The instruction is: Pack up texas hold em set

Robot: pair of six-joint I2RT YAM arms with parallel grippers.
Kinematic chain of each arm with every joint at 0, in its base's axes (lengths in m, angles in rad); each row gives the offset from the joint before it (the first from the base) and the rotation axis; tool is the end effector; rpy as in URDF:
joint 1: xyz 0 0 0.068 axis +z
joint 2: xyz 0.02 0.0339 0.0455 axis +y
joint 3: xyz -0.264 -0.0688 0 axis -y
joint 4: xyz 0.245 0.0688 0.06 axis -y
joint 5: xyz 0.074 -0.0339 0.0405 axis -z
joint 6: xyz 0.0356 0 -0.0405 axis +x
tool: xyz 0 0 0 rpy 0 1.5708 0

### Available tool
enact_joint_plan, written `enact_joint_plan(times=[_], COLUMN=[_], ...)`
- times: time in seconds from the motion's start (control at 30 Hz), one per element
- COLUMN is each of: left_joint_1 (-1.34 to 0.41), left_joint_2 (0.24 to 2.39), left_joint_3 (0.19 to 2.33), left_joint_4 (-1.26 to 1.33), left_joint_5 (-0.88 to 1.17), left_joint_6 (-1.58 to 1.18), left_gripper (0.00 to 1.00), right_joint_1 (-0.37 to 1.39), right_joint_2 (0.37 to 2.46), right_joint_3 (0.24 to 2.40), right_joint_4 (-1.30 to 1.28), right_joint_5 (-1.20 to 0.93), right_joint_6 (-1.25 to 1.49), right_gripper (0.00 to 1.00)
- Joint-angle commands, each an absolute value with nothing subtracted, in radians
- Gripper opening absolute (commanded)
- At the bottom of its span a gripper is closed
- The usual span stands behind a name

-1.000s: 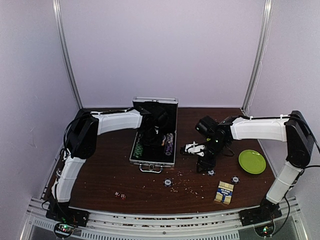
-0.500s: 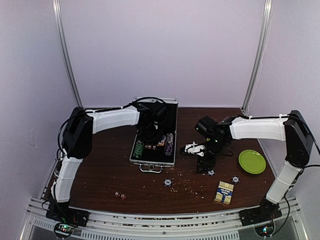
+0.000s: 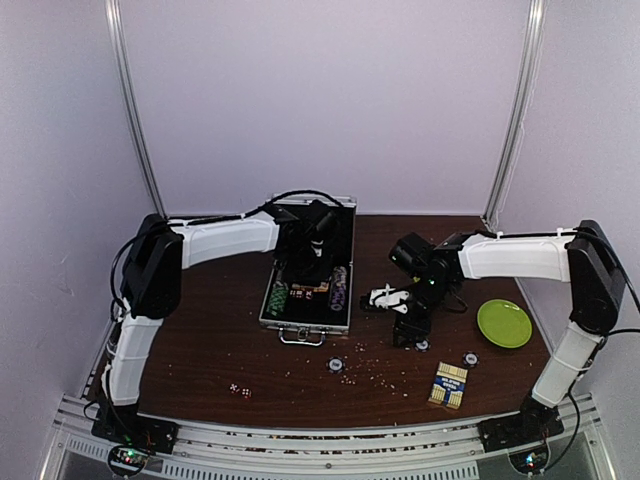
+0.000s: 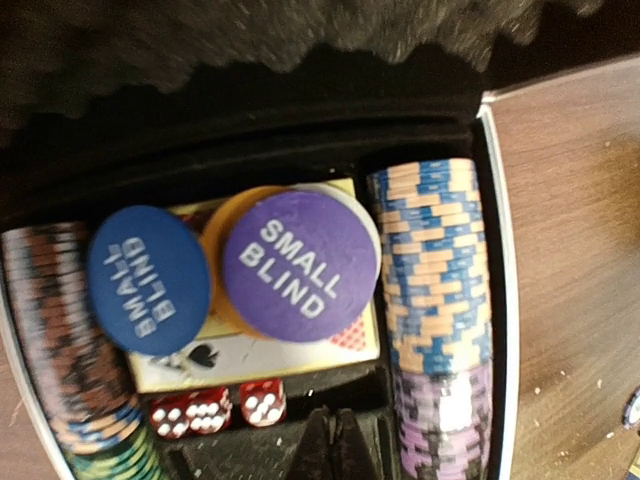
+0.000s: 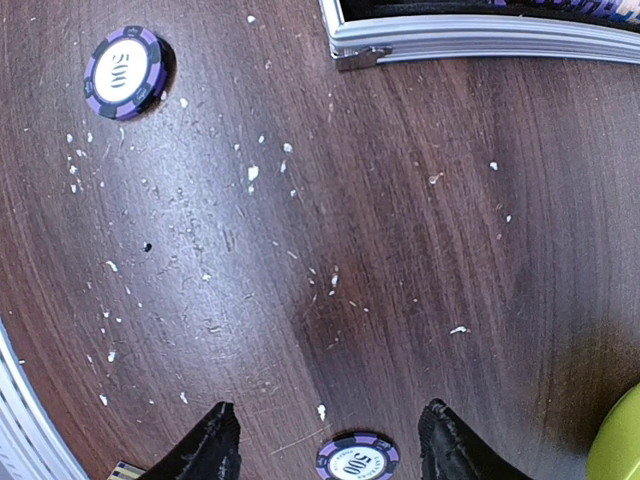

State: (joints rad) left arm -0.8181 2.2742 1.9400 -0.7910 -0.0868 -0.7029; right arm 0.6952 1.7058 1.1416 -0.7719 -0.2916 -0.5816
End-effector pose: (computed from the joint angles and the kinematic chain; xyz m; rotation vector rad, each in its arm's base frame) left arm 0.3366 -0.3548 0.1924 0.1308 2.7368 -0.3416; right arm 0.2390 0.2127 0.1897 -1.7636 2.2926 0.4433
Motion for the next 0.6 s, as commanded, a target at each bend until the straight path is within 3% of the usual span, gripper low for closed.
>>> enact_joint_plan(times=[0.0,0.57], left_joint_1=[-0.818,-0.776], left_joint_2=[2.340,2.320], left_joint_3=[1.967,1.905], left_joint_4=[-0.756,-0.778], left_joint_5=[-0.052,-0.140], left_joint_6=[-0.684,-0.724], left_gripper=[0.01,0.02], right_joint_1=[0.698,0.698], right_joint_2=[1.713,1.727], right_joint_3=[1.167,1.173], right_joint_4=[-0.786,-0.792], right_joint_5=[-0.291,-0.293], right_joint_6=[-0.596,-0.598], right_gripper=[0.62,0.62])
